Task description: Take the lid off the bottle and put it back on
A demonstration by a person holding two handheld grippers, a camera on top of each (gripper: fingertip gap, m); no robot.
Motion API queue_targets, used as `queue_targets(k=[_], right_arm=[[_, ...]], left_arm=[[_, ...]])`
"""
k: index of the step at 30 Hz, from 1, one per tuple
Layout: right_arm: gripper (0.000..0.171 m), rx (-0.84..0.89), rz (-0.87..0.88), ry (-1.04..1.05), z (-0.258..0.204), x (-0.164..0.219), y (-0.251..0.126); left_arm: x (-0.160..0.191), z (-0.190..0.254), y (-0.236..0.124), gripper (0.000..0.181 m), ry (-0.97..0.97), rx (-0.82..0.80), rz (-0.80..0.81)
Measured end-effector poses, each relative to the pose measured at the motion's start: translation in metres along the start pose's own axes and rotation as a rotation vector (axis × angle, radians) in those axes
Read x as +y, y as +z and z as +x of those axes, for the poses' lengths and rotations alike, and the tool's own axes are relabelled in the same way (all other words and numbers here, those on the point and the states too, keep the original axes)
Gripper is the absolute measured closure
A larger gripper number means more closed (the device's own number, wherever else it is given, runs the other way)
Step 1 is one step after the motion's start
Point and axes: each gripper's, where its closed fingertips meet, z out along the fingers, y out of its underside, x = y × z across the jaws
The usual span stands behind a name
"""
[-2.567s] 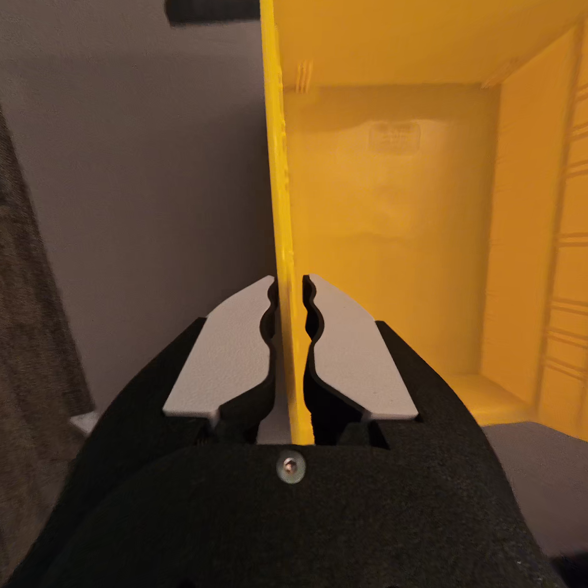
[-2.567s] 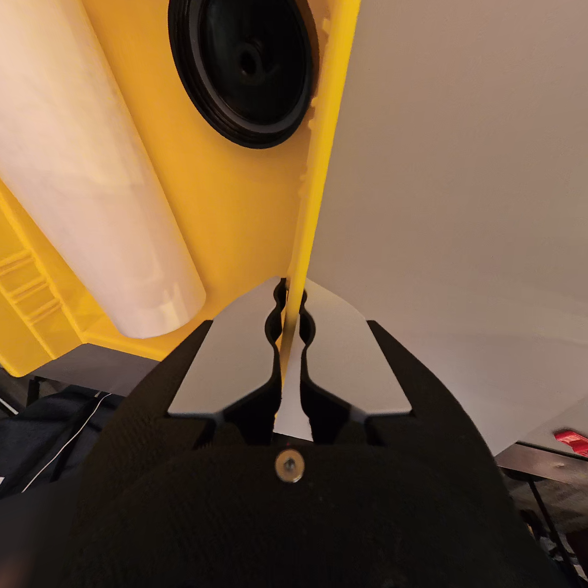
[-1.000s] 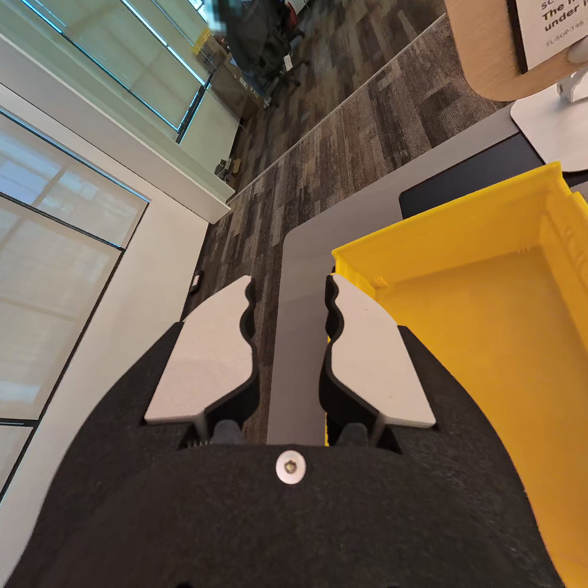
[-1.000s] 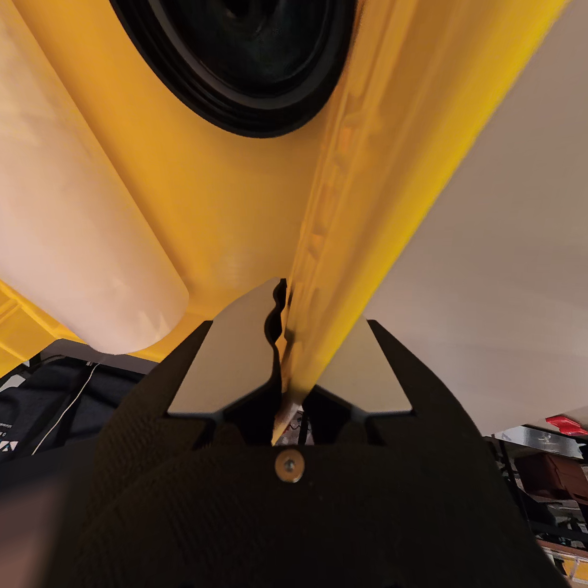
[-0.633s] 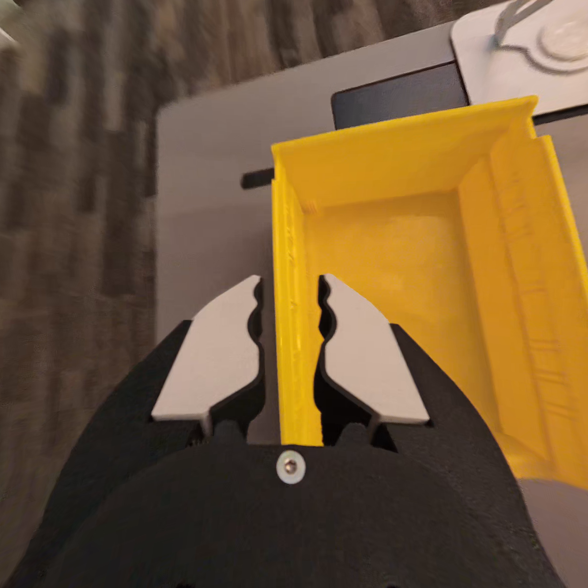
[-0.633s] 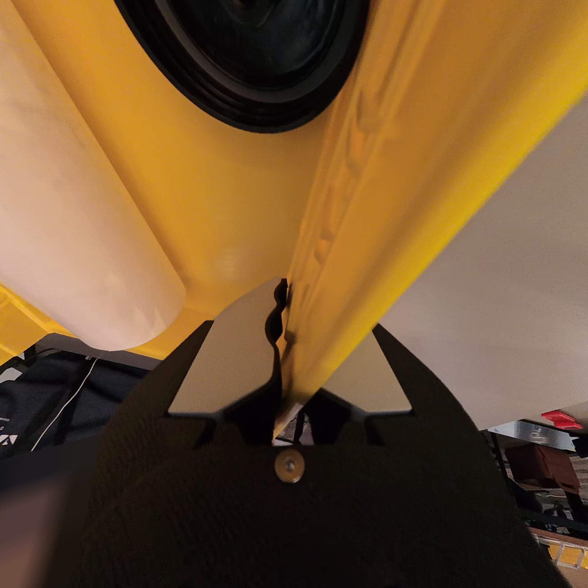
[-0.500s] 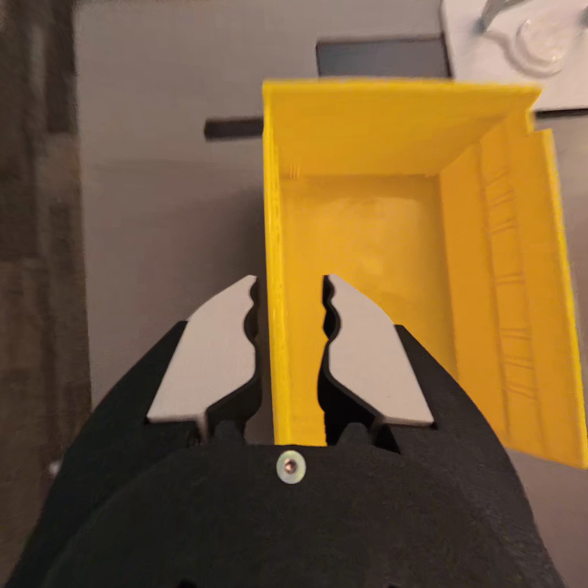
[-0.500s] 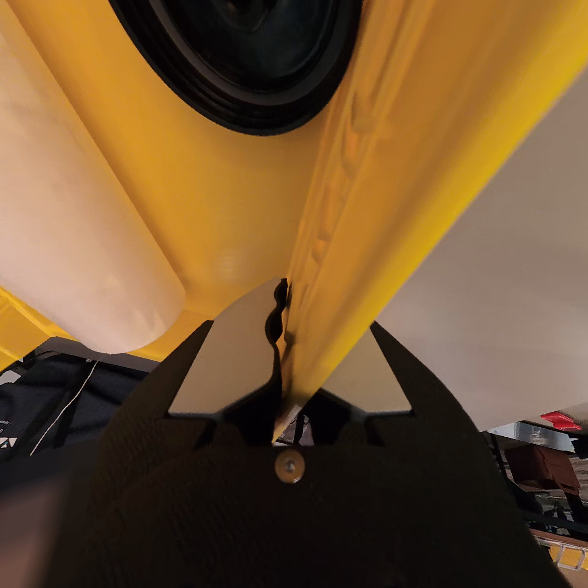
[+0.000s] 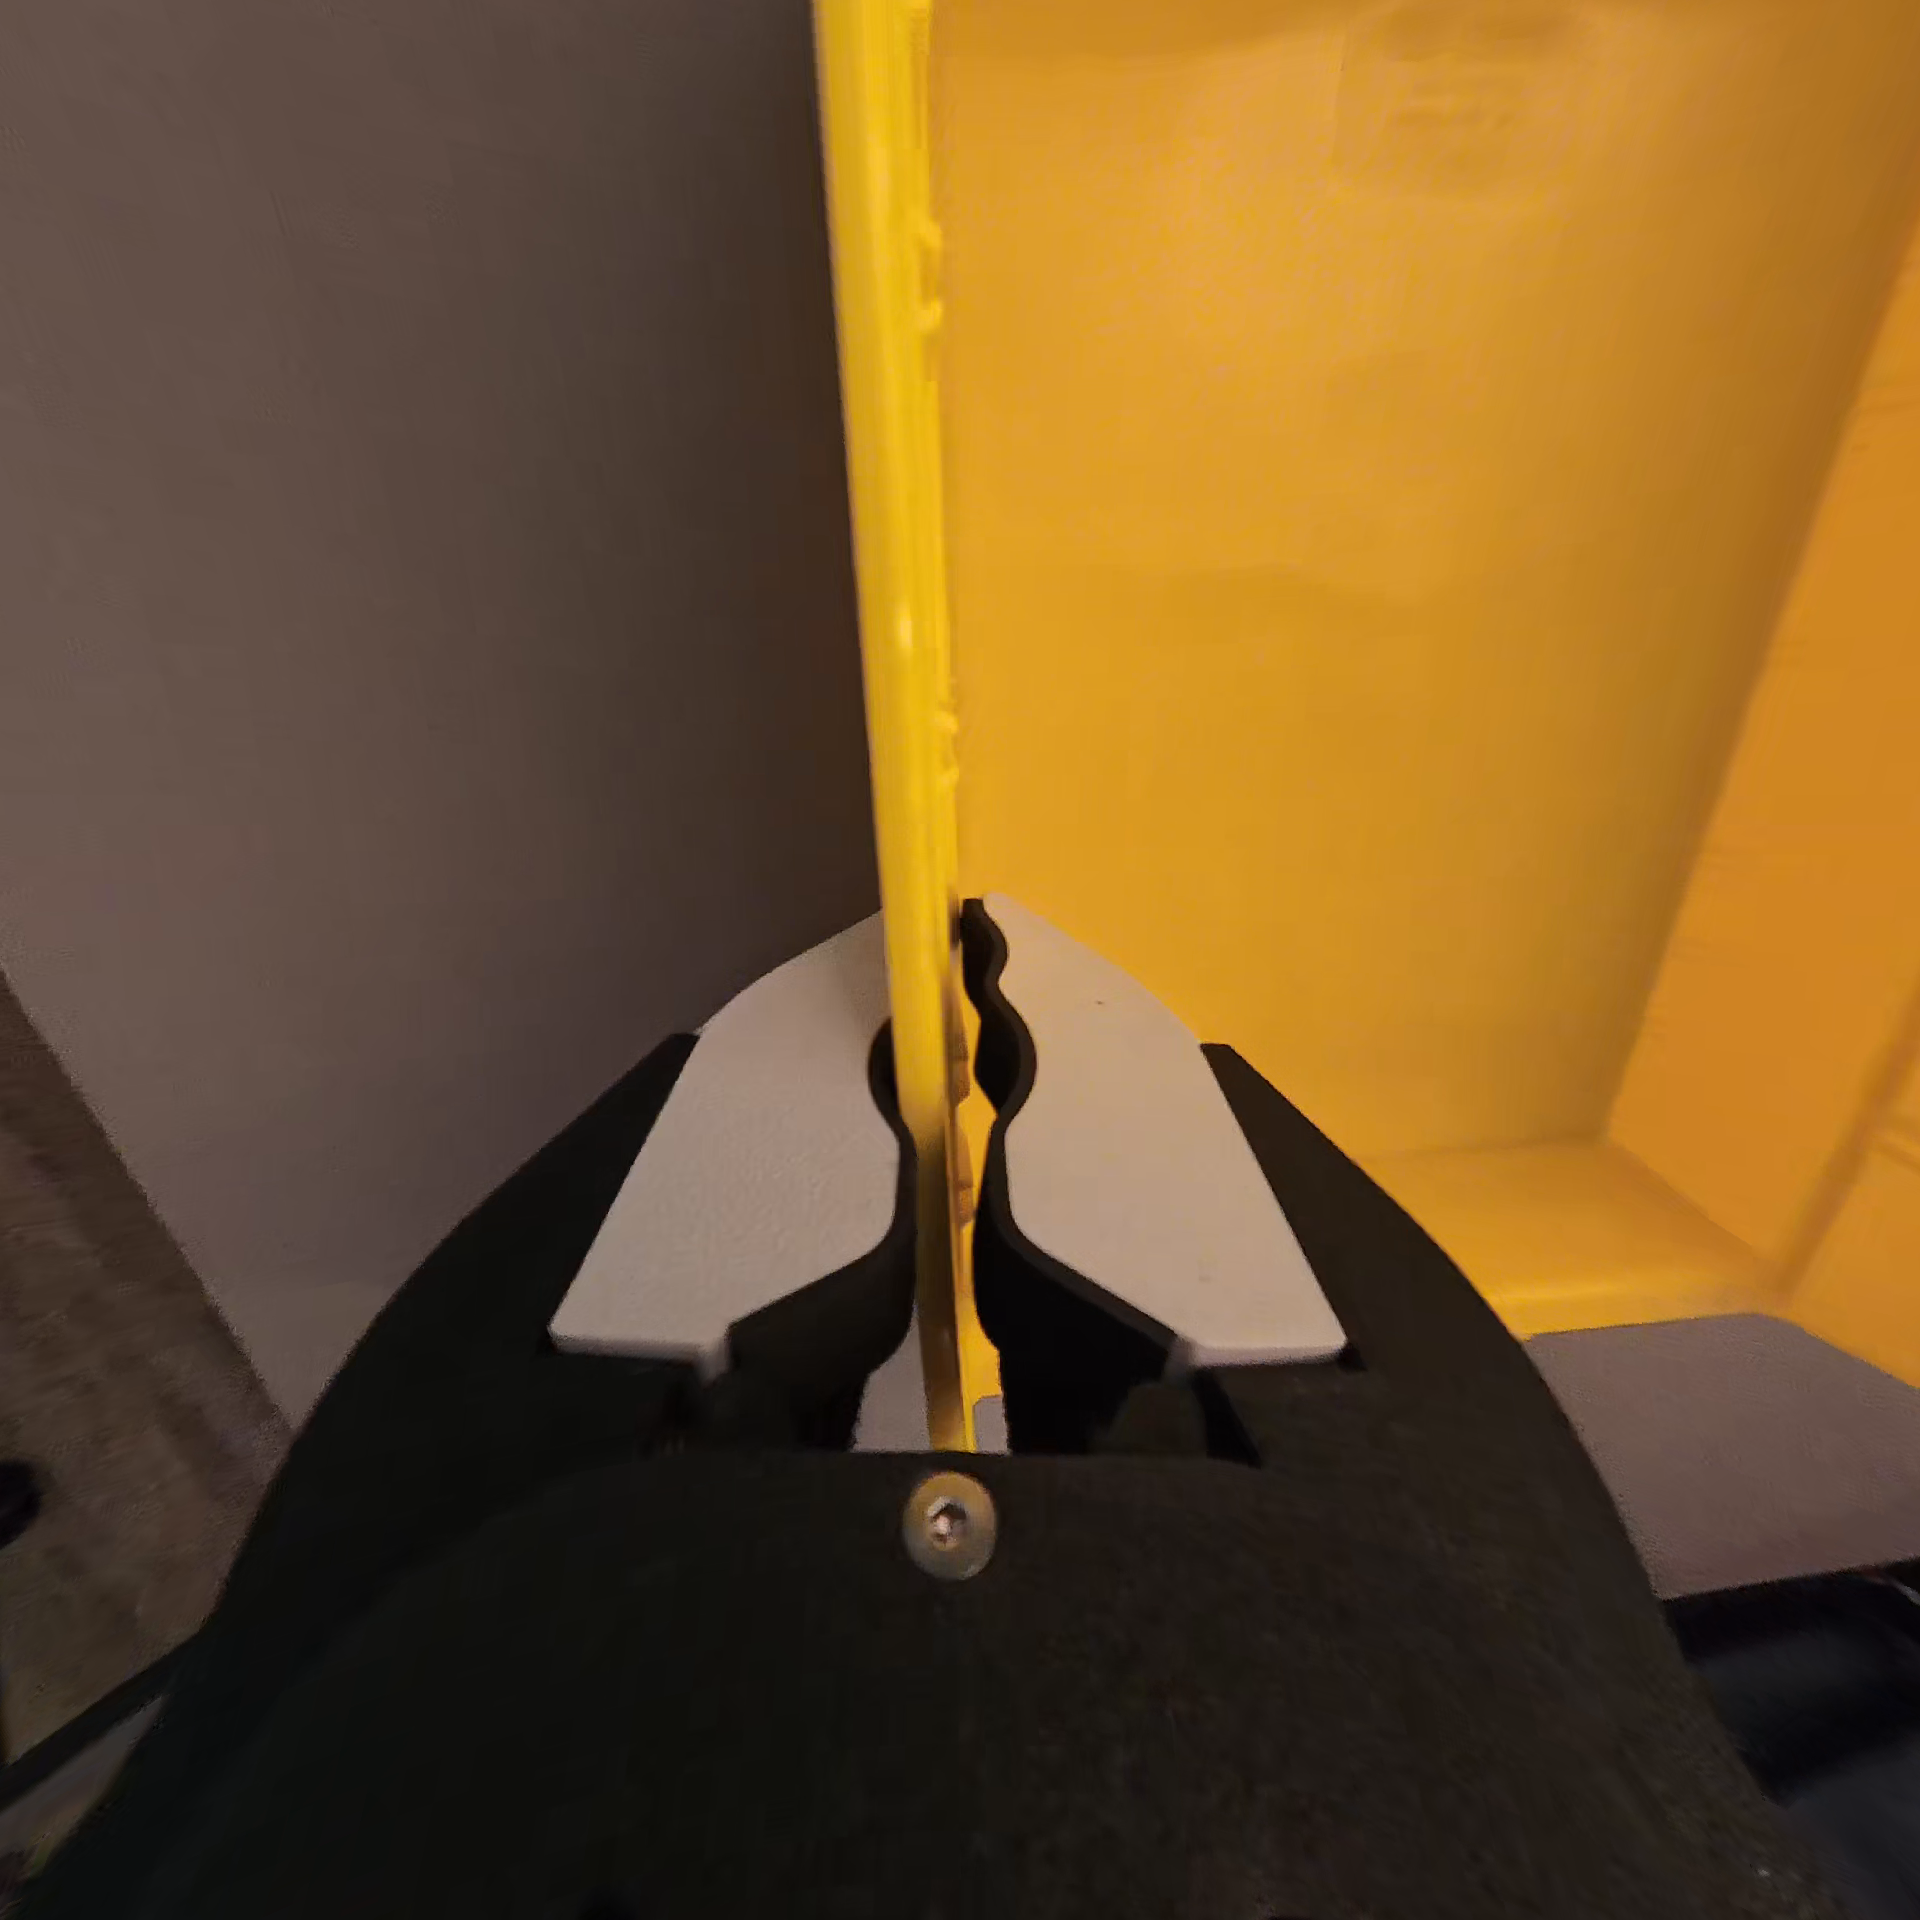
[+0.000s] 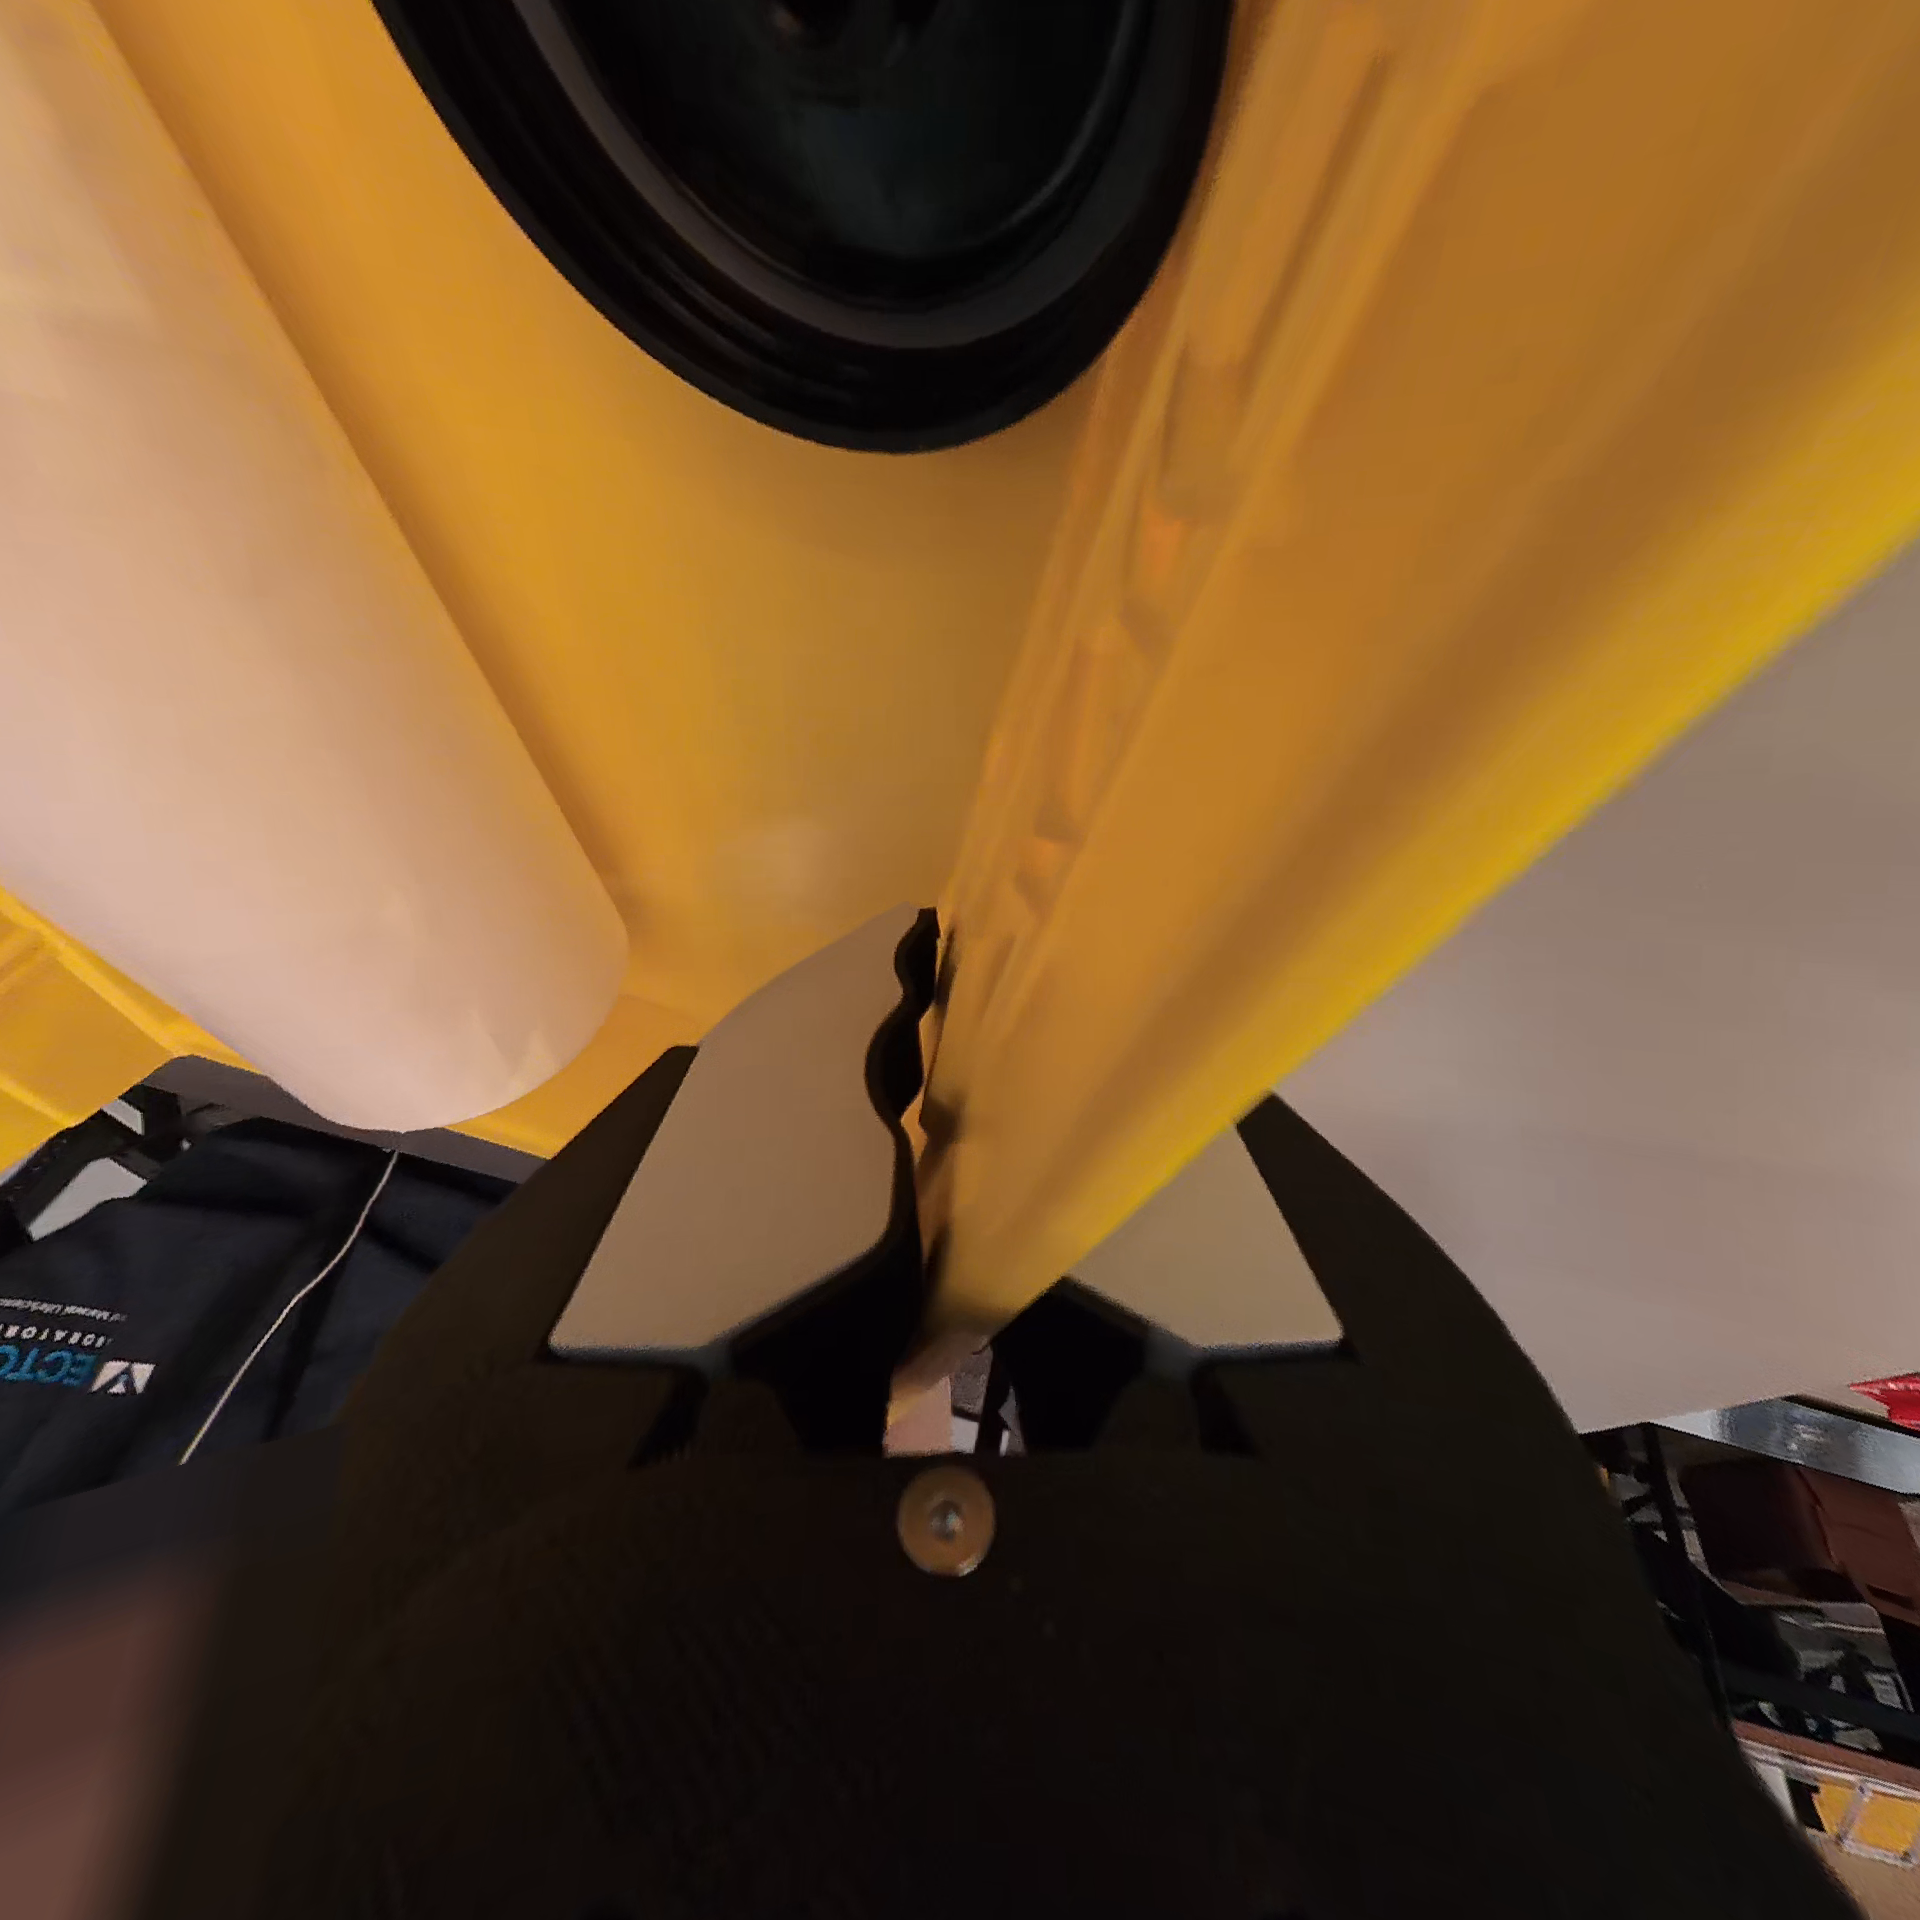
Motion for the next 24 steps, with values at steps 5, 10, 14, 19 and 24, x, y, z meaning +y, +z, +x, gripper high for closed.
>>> queue_targets(k=[5, 10, 14, 19, 24], right_arm=[[0.165, -0.023, 0.002, -0.03, -0.028, -0.009, 0.003], [0.164, -0.01, 0.012, -0.088, -0.061, -0.02, 0.007], [0.161, -0.001, 0.06, -0.151, -0.085, -0.036, 0.01], [0.16, 0.048, 0.108, -0.196, -0.102, -0.052, 0.014], [0.157, 0.016, 0.15, -0.208, -0.11, -0.052, 0.01]], left_arm=[[0.0, 0.037, 0.004, 0.175, 0.103, 0.002, -0.059], [0.002, 0.078, 0.007, 0.166, 0.204, -0.048, -0.124], [0.006, 0.1, 0.009, 0.159, 0.246, -0.105, -0.15], [0.014, 0.122, 0.009, 0.152, 0.303, -0.128, -0.185], [0.022, 0.139, 0.006, 0.143, 0.335, -0.049, -0.202]])
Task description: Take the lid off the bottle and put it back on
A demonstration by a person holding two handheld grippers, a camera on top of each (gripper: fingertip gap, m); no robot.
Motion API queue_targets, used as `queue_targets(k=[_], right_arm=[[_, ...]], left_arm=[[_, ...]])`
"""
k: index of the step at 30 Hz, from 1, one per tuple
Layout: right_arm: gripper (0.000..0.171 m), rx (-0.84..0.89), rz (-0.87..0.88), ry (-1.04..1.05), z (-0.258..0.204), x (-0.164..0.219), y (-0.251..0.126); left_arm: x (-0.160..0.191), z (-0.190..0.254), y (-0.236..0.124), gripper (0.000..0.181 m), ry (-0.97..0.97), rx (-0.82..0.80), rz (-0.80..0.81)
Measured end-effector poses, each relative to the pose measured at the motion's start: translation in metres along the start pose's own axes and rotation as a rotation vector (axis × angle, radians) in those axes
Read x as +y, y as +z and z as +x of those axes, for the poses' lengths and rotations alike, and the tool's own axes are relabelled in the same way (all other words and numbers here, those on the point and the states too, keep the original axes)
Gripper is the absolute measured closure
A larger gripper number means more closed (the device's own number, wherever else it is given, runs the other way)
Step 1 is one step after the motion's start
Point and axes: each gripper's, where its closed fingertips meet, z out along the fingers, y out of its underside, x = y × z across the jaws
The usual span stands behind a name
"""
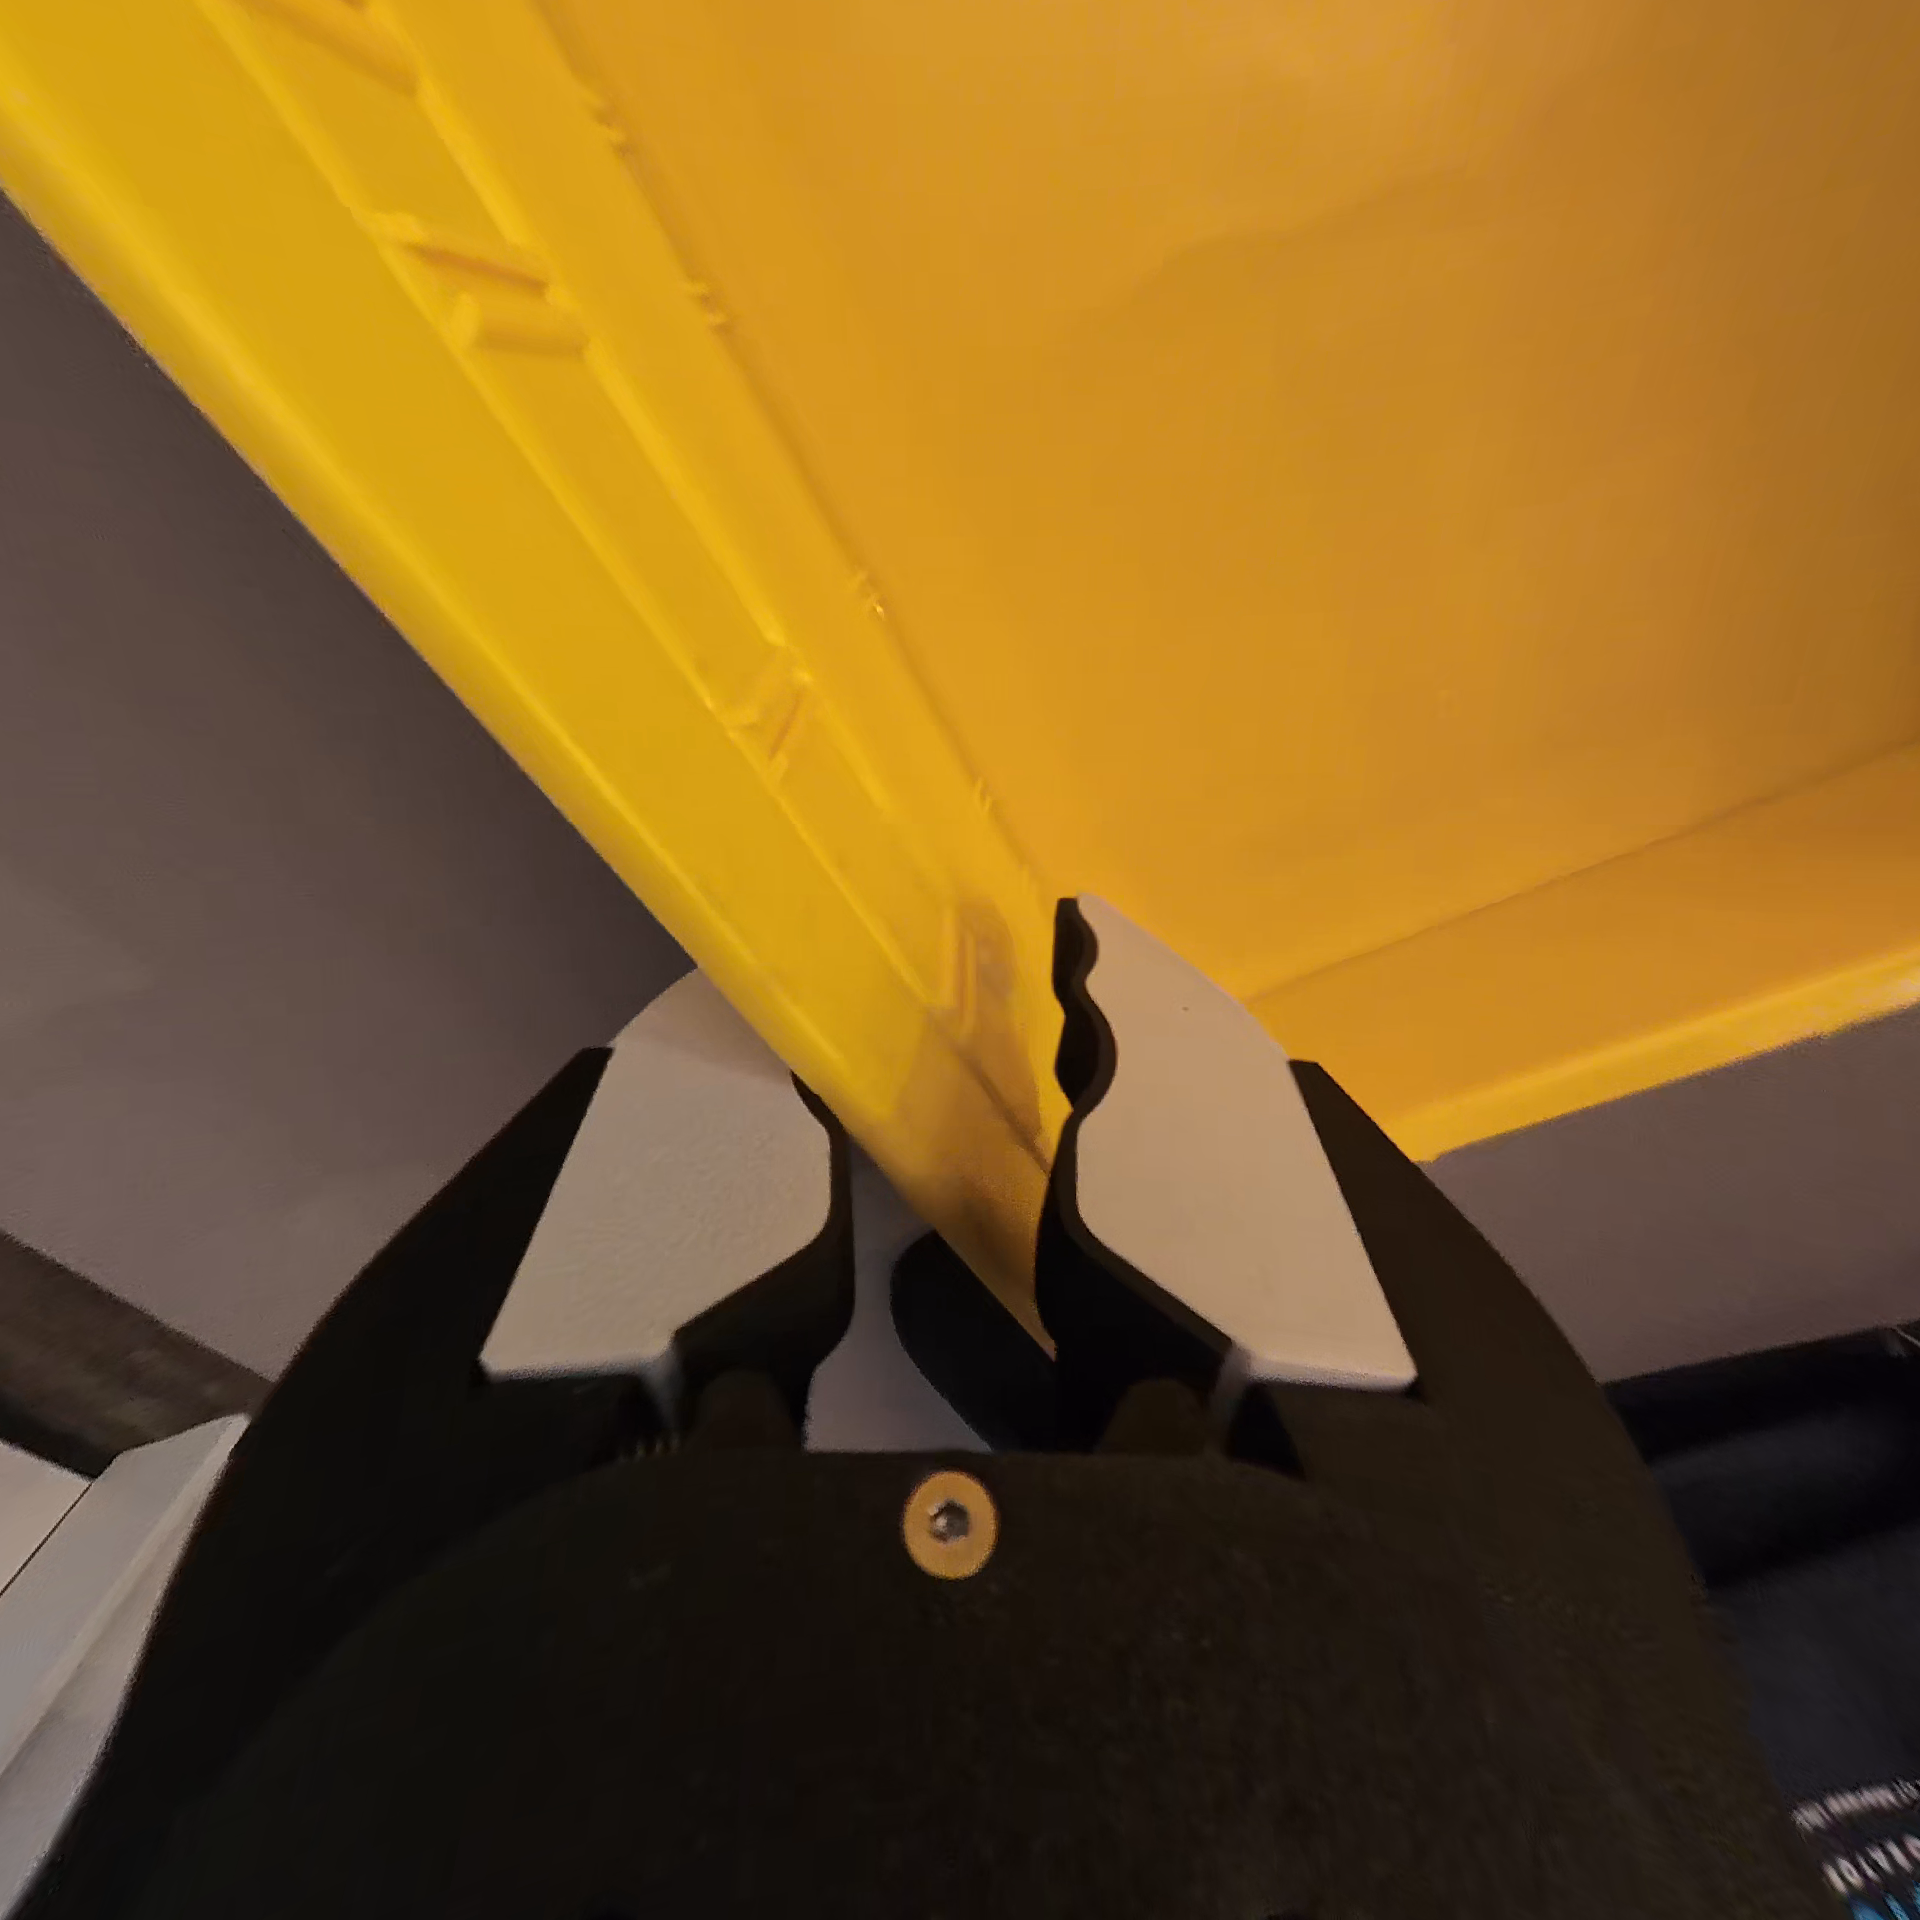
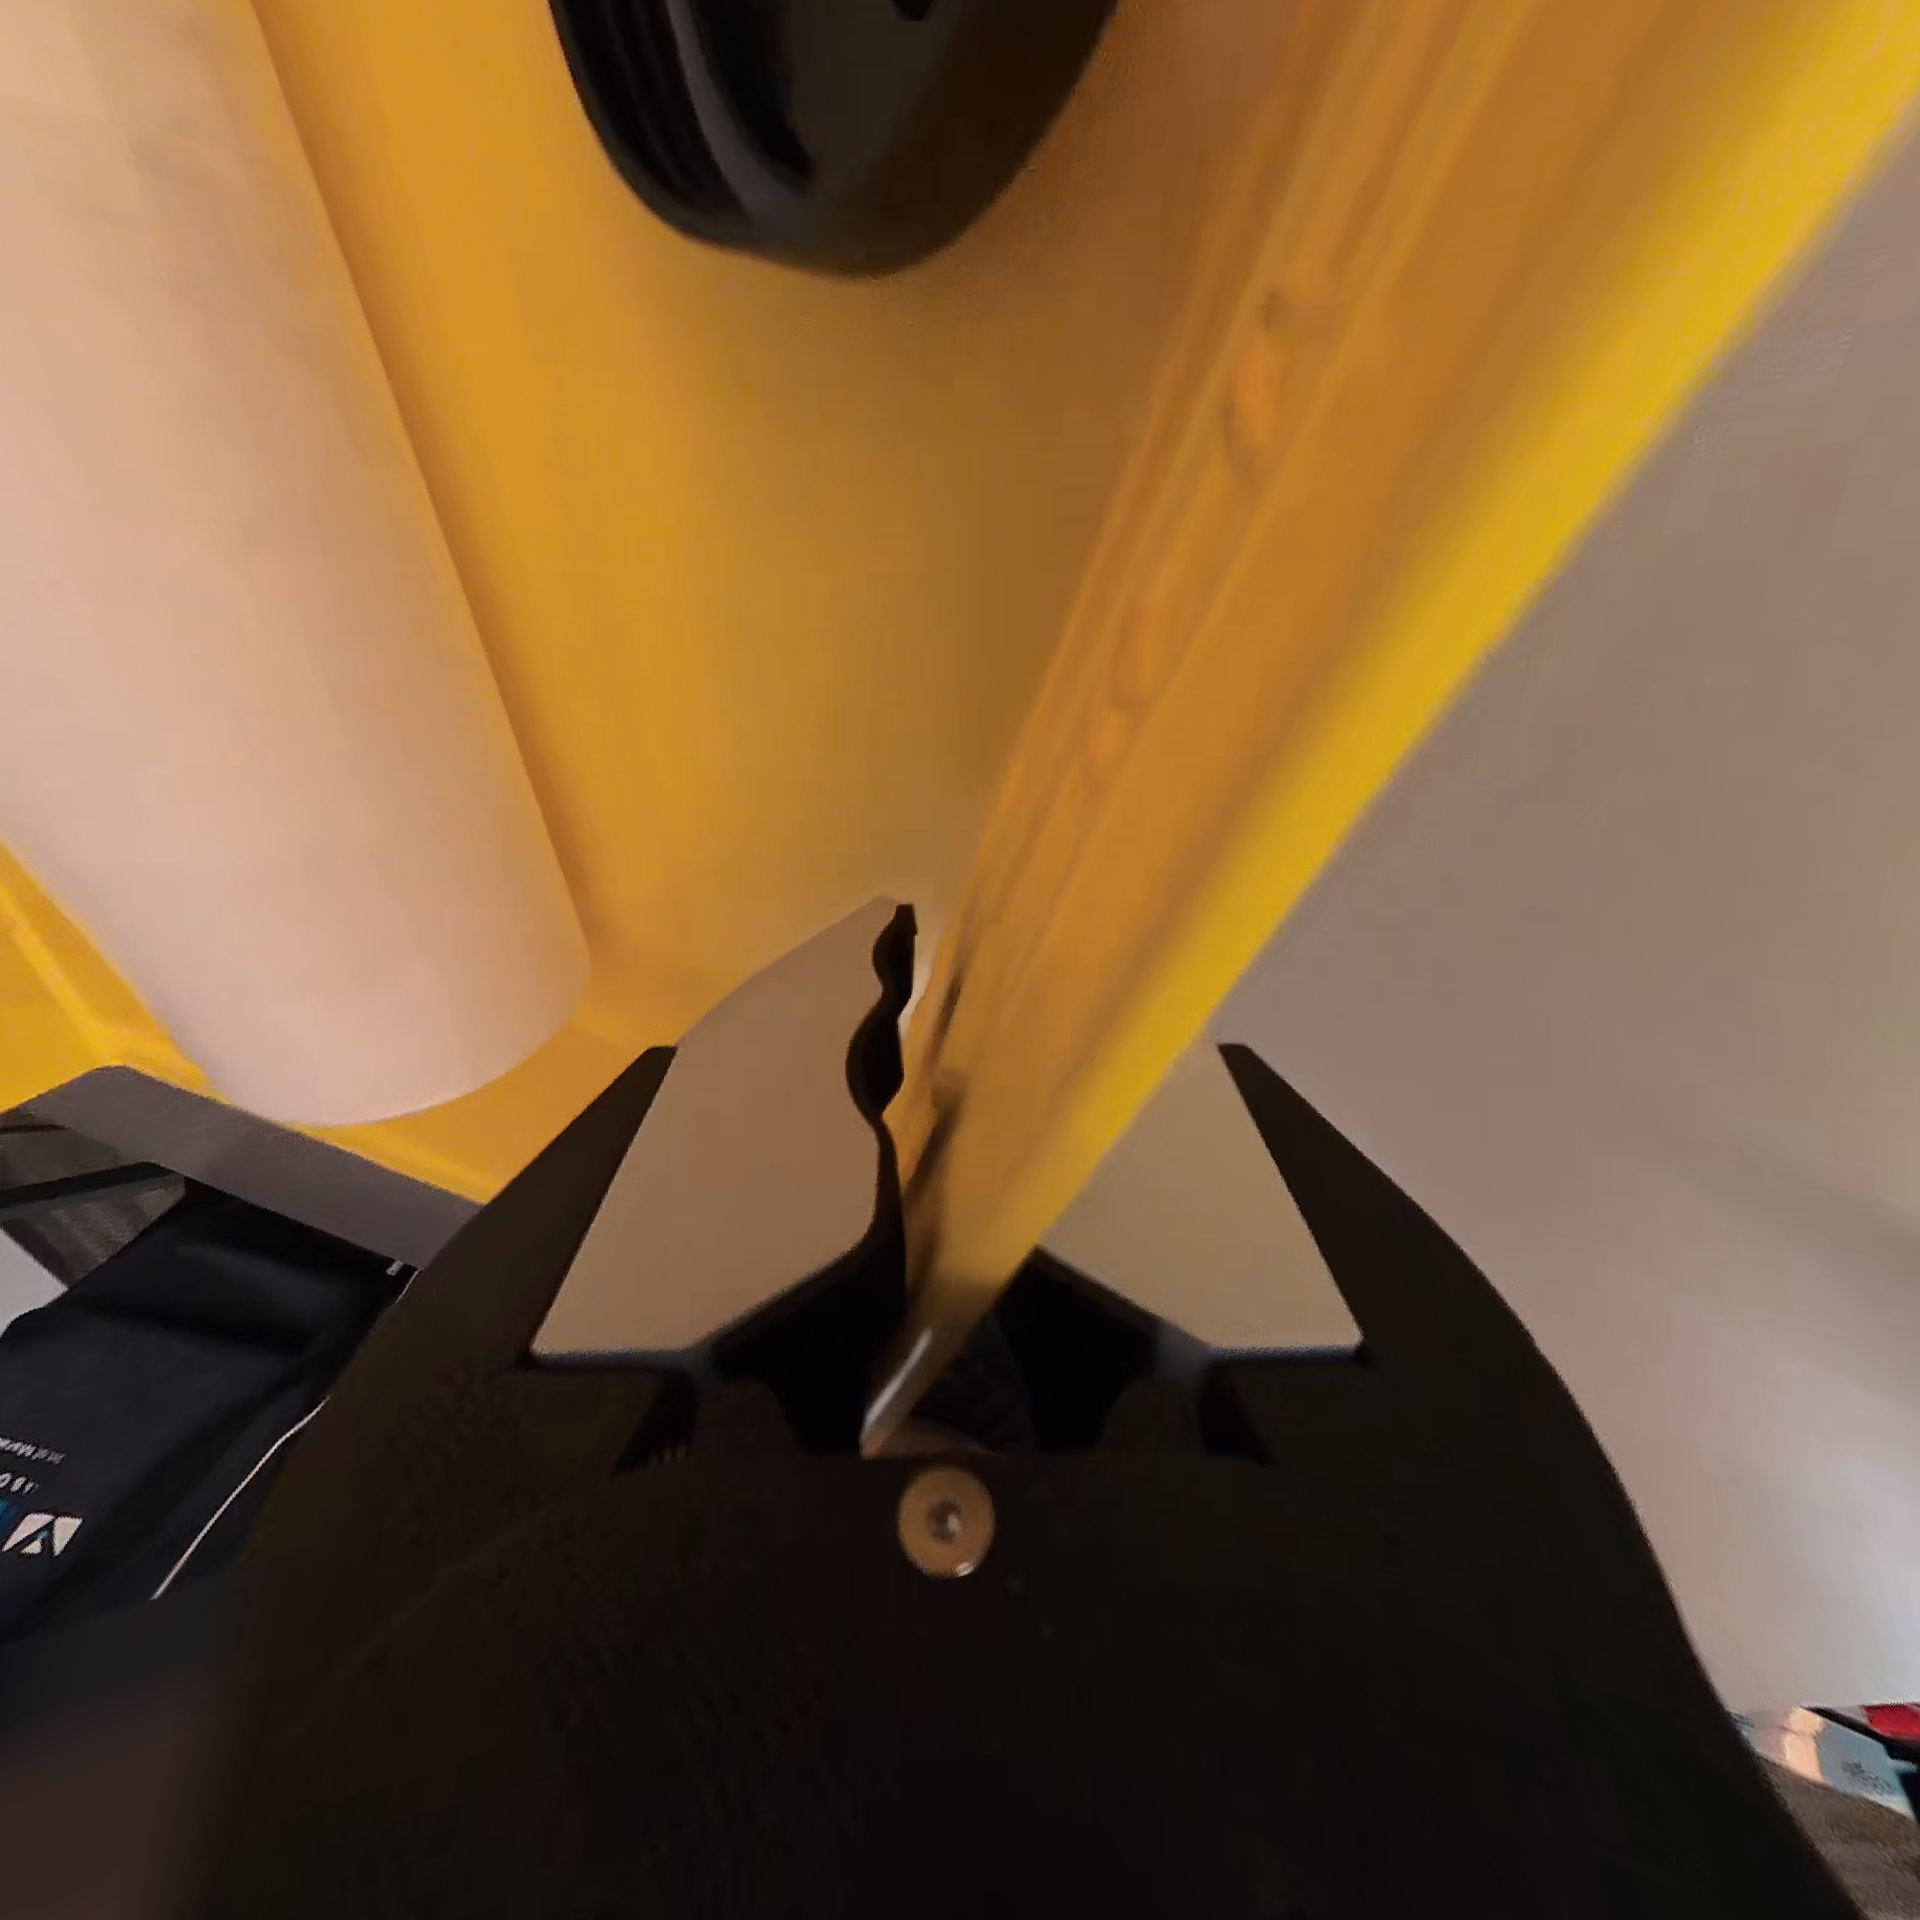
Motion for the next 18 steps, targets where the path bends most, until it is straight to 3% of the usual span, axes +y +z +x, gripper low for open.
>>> queue_targets(k=[3, 8, 13, 16, 18], right_arm=[[0.154, 0.036, 0.116, 0.022, 0.003, 0.0, -0.025], [0.151, 0.163, 0.492, 0.027, -0.007, -0.001, -0.103], [0.148, 0.087, 0.998, -0.362, -0.114, -0.009, -0.177], [0.144, -0.057, 1.194, -0.627, -0.186, -0.002, -0.183], [0.144, -0.161, 1.192, -0.647, -0.219, -0.006, -0.172]], left_arm=[[0.0, 0.005, -0.011, 0.145, 0.0, 0.055, 0.041], [-0.006, -0.003, -0.051, 0.145, 0.011, 0.068, 0.231], [-0.013, -0.009, -0.111, 0.145, 0.03, 0.062, 0.534], [-0.017, -0.007, -0.147, 0.145, 0.063, 0.051, 0.72], [-0.017, -0.002, -0.168, 0.145, 0.087, 0.064, 0.825]])
